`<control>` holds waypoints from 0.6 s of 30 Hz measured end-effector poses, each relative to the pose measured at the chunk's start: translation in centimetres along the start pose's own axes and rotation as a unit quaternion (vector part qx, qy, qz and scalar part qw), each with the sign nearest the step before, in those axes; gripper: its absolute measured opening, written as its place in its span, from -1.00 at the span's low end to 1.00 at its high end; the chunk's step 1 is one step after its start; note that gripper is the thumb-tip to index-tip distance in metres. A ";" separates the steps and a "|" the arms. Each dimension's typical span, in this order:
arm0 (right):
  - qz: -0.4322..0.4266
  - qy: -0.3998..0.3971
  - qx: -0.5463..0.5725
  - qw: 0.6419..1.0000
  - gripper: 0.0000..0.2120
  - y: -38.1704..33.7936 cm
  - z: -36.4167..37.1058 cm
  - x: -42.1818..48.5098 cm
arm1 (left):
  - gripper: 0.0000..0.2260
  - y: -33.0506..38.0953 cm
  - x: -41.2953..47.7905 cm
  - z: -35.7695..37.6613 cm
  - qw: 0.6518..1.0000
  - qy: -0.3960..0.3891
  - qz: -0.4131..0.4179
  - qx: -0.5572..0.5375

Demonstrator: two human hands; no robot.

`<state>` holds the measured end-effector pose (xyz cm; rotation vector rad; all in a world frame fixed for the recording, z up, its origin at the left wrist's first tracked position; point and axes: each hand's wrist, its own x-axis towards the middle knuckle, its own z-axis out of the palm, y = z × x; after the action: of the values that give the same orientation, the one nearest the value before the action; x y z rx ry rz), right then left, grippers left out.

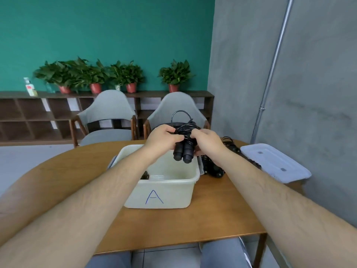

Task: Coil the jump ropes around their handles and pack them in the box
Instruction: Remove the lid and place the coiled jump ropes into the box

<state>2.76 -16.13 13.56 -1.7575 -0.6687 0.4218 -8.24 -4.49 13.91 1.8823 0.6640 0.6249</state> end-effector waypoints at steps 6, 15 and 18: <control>0.011 -0.095 -0.047 0.994 -0.68 -0.5 6.2 1.1 | -0.72 -3.1 0.1 -5.8 0.997 -0.004 -0.054 0.047; 0.136 -0.231 -0.191 0.944 -0.68 0.5 10.1 2.2 | -0.86 -7.4 1.6 -7.8 0.969 -0.131 -0.157 0.138; 0.185 -0.261 -0.215 0.923 -0.74 1.6 11.0 3.2 | -0.79 -9.4 2.9 -6.8 0.958 -0.163 -0.185 0.145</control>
<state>-0.94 -6.15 9.06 -2.2223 -0.8464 1.0988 -12.35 5.15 8.11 1.9953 0.8936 -0.0295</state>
